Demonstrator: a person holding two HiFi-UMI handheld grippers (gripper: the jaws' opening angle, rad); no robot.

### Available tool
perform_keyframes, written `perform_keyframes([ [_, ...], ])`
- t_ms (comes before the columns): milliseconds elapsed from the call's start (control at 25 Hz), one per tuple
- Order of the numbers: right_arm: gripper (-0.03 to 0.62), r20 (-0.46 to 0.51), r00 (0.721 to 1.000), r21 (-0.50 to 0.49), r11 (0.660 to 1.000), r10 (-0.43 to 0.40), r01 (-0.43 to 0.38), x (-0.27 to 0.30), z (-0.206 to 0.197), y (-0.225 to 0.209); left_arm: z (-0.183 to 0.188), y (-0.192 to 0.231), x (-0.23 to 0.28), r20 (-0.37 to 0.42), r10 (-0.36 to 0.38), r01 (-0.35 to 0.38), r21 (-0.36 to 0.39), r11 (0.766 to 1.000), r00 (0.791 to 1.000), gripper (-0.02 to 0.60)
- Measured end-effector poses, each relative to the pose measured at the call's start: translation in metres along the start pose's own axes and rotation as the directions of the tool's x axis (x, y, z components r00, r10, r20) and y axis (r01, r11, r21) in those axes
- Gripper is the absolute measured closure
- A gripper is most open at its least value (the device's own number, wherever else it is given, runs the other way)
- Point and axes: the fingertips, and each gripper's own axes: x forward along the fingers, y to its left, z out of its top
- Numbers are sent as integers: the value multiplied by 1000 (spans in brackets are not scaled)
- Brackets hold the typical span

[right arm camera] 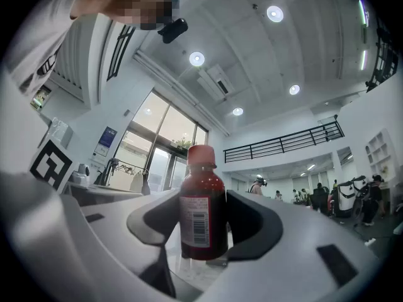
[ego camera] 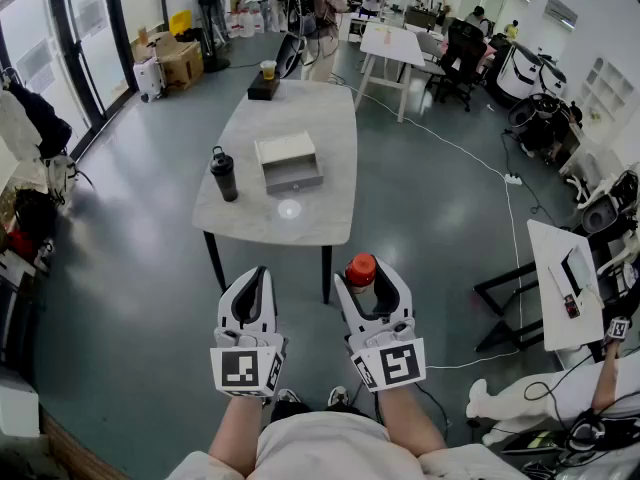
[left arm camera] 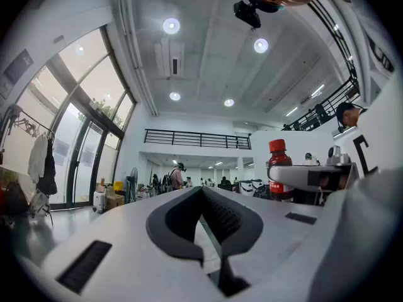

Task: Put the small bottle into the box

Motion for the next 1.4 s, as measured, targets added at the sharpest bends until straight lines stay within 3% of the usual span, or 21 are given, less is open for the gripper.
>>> perform_keyframes([
  [200, 358, -2, 1000, 2, 1000, -19, 19, -2, -4, -6, -5, 8, -2, -4, 13, -13, 0, 1000, 1000, 560],
  [840, 359, -34, 998, 12, 999, -46, 46, 8, -21, 6, -26, 19, 13, -34, -64, 63, -34, 997, 997, 560],
  [1120, 359, -16, 999, 34, 999, -34, 35, 50, -35, -45, -38, 14, 78, -50, -62, 61, -19, 998, 997, 560],
  [1400, 359, 6, 1000, 55, 998, 16, -16, 106, -45, -128, -40, -3, 179, -42, -34, 34, 0, 999, 999, 560],
])
